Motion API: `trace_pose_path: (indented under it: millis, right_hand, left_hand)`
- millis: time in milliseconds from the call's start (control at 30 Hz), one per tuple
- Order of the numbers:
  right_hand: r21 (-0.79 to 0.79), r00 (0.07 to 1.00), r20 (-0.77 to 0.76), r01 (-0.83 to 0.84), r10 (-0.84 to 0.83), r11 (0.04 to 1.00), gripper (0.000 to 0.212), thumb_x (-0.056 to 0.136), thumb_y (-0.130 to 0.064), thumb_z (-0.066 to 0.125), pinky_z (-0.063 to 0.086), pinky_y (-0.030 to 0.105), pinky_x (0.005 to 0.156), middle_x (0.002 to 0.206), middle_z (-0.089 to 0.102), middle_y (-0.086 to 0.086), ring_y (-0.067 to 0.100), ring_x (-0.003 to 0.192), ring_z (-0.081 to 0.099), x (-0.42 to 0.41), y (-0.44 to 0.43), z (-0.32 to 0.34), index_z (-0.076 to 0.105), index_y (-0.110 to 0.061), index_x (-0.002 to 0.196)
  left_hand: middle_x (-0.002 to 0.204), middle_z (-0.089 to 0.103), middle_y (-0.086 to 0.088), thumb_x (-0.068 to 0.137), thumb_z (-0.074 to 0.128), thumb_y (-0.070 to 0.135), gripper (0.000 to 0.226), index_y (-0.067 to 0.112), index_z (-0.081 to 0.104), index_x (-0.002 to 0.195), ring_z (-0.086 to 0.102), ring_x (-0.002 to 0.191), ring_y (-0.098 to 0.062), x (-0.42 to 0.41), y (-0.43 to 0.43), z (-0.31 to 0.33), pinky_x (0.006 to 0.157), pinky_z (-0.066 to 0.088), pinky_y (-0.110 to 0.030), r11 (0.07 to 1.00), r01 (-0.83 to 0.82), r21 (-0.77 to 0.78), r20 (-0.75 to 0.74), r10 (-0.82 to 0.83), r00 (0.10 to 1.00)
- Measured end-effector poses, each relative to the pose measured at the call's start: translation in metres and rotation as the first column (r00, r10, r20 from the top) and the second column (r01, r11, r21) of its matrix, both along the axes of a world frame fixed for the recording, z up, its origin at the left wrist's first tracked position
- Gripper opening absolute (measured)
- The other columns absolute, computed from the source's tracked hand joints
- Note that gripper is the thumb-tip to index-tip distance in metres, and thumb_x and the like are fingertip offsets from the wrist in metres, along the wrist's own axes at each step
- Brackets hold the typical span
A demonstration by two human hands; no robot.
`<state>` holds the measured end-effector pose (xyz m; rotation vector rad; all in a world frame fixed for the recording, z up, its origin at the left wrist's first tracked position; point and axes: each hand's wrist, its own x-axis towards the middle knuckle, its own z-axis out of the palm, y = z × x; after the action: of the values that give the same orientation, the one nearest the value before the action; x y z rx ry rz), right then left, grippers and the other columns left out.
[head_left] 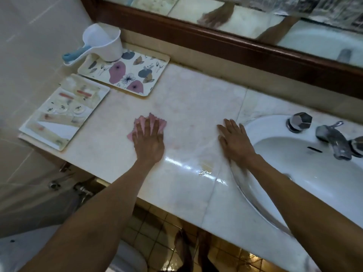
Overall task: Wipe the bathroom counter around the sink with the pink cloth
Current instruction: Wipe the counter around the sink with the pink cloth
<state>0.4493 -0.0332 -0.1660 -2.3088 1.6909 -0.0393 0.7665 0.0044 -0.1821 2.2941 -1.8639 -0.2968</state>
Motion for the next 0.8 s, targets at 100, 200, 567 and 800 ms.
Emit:
trace_pose_path:
  millis: [100,200,567,800]
  right_hand:
    - [-0.056,0.988,0.051,0.151,-0.148,0.987,0.055,0.102,-0.039,0.022,0.007,0.050,0.123,0.161,0.029,0.011,0.026,0.151,0.018,-0.023,0.017,0.002,0.041,-0.011,0.146]
    - [-0.070,0.945,0.146,0.306,-0.293,0.950,0.050,0.106,-0.037,0.025,0.005,0.047,0.124,0.165,0.017,0.008,0.024,0.153,0.010,-0.027,0.032,0.004,0.033,-0.016,0.151]
    - [0.000,0.862,0.261,0.450,-0.434,0.893,0.053,0.107,-0.033,0.019,0.002,0.042,0.125,0.167,0.003,0.003,0.018,0.154,-0.003,-0.026,0.070,-0.003,0.016,-0.017,0.158]
    - [0.000,0.850,0.277,0.466,-0.448,0.885,0.052,0.107,-0.031,0.020,0.002,0.041,0.125,0.167,0.004,0.005,0.019,0.154,-0.002,-0.022,0.074,-0.004,0.018,-0.017,0.158]
  left_hand:
    - [0.170,0.024,-0.011,0.107,0.027,0.041,0.058,0.025,0.026,0.163,0.023,0.154,-0.045,-0.062,-0.007,-0.001,0.121,0.024,-0.059,0.997,0.063,-0.034,-0.037,-0.064,0.997]
    - [0.169,0.028,-0.005,0.108,0.039,0.031,0.053,0.026,0.032,0.160,0.023,0.155,-0.044,-0.124,0.015,0.002,0.120,0.027,-0.061,0.910,0.396,-0.125,-0.031,-0.403,0.915]
    - [0.174,0.007,0.006,0.109,0.020,0.043,0.058,0.032,0.010,0.165,0.003,0.161,-0.026,-0.021,0.007,0.002,0.124,0.021,-0.056,0.787,0.616,0.041,0.045,-0.617,0.785]
    - [0.167,0.020,-0.019,0.105,0.043,0.029,0.064,0.018,0.017,0.162,0.021,0.153,-0.044,-0.120,0.047,0.012,0.113,0.037,-0.063,0.874,0.461,-0.152,-0.022,-0.469,0.883]
